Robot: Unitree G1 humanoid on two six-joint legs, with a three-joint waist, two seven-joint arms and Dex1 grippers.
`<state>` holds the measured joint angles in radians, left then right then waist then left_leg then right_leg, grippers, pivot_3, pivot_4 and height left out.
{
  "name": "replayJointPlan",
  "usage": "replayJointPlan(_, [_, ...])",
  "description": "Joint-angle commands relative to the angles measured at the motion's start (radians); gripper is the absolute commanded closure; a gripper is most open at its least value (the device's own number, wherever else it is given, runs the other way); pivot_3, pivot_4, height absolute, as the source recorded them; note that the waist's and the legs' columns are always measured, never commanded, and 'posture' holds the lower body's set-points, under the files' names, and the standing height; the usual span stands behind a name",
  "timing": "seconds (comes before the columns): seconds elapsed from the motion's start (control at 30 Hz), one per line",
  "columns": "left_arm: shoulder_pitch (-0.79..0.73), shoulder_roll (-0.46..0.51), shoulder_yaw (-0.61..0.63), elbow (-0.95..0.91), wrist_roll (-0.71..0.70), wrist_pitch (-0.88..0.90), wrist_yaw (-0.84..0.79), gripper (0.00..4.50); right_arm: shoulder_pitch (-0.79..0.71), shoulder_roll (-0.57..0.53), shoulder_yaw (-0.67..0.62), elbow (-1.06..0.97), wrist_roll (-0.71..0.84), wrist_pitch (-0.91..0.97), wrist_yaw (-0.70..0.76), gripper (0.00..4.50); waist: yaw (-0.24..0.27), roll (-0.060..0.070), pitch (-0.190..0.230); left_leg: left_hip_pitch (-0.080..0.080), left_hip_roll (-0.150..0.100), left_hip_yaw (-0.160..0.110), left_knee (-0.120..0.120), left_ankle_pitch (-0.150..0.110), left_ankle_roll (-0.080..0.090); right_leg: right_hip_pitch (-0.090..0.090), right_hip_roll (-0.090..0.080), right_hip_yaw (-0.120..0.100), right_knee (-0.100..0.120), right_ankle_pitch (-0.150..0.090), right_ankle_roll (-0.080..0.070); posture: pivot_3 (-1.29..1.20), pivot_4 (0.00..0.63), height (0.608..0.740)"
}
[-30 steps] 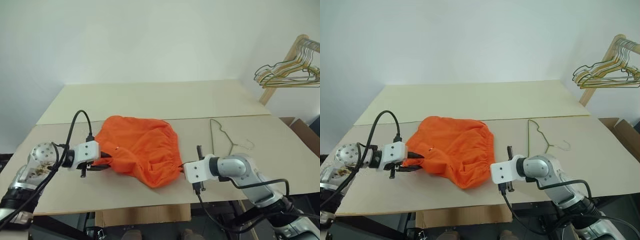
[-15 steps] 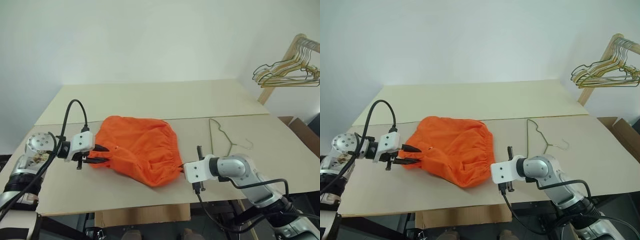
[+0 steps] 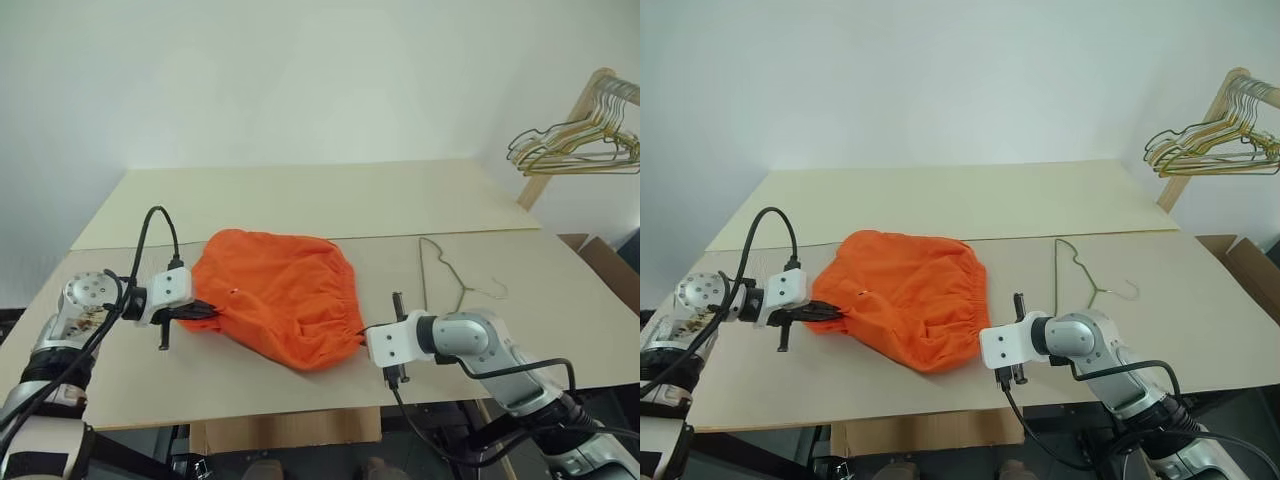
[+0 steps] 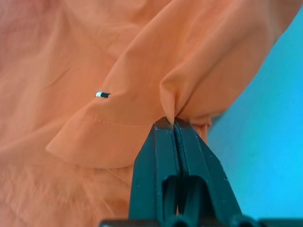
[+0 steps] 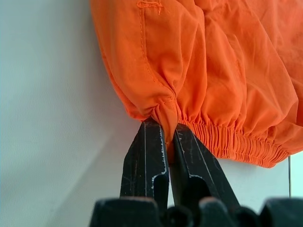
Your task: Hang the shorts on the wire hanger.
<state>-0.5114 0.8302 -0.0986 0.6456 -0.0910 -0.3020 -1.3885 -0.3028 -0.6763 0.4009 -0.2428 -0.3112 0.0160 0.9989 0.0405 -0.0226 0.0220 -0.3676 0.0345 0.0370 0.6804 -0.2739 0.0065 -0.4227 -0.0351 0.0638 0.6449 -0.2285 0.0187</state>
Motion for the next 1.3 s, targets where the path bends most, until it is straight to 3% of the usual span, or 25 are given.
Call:
replayJointPlan(0.03, [-0.034,0.008,0.057,-0.049,-0.048,0.010,0.021,4.48,-0.017,0.000,-0.009,-0.014,0.003,-0.017,-0.010,4.50,0.000,0.000,0.000,0.000,0.000,0.000,0.000,0.000,0.000,0.000,0.000,0.000,0.000,0.000,0.000,0.10,0.000,0.740])
replayJointPlan(0.33, [0.083,0.119,0.170,-0.318,-0.196,0.154,-0.053,4.48,-0.033,0.016,-0.042,-0.014,-0.007,0.037,-0.057,4.50,-0.011,0.000,0.000,0.000,0.000,0.000,0.000,0.000,0.000,-0.001,0.000,0.001,0.000,0.000,0.000,0.09,0.000,0.740])
replayJointPlan(0.6, [0.372,0.261,0.227,-0.534,-0.176,0.206,-0.039,4.48,0.010,-0.035,-0.056,-0.094,0.058,0.067,0.016,4.50,-0.017,0.000,0.000,0.000,0.001,0.001,0.000,0.000,0.000,-0.001,0.000,0.001,0.000,-0.003,0.004,0.09,0.000,0.740])
replayJointPlan(0.83, [0.407,0.256,0.194,-0.583,-0.107,0.226,0.048,4.48,0.000,-0.051,-0.052,-0.142,0.124,0.152,0.073,4.50,0.000,-0.001,0.001,0.001,0.001,0.001,0.000,0.000,0.000,0.000,0.000,0.000,0.001,-0.004,0.007,0.11,0.000,0.740])
replayJointPlan(0.93, [0.294,0.156,0.145,-0.523,0.003,0.208,0.219,4.48,-0.084,0.017,-0.058,-0.071,0.117,0.276,0.030,4.50,0.003,0.000,0.001,0.002,0.001,0.001,0.000,0.000,0.000,0.000,0.000,0.000,0.001,-0.004,0.007,0.11,0.000,0.740])
replayJointPlan(1.07, [-0.057,-0.064,0.095,-0.335,0.151,0.338,0.567,4.48,-0.371,0.145,-0.115,0.243,0.092,0.358,-0.130,4.50,0.020,-0.003,0.002,0.004,0.000,0.001,0.000,0.005,0.004,0.002,0.001,0.000,0.002,0.002,0.004,0.09,0.000,0.740])
replayJointPlan(1.2, [-0.396,-0.184,0.078,-0.027,0.302,0.235,0.962,4.48,-0.722,0.256,-0.177,0.692,0.035,0.275,-0.485,4.50,0.021,-0.003,0.002,0.000,0.001,0.000,-0.002,0.009,0.002,-0.002,0.003,0.001,-0.001,0.011,-0.005,0.09,0.000,0.740])
replayJointPlan(1.3, [-0.628,-0.211,0.147,0.098,0.290,0.144,1.180,4.48,-0.950,0.265,-0.272,0.946,0.027,0.097,-0.825,4.50,0.020,-0.003,0.002,-0.003,0.000,0.000,-0.007,0.008,-0.001,-0.007,0.002,0.001,-0.001,0.011,-0.006,0.09,0.000,0.740])
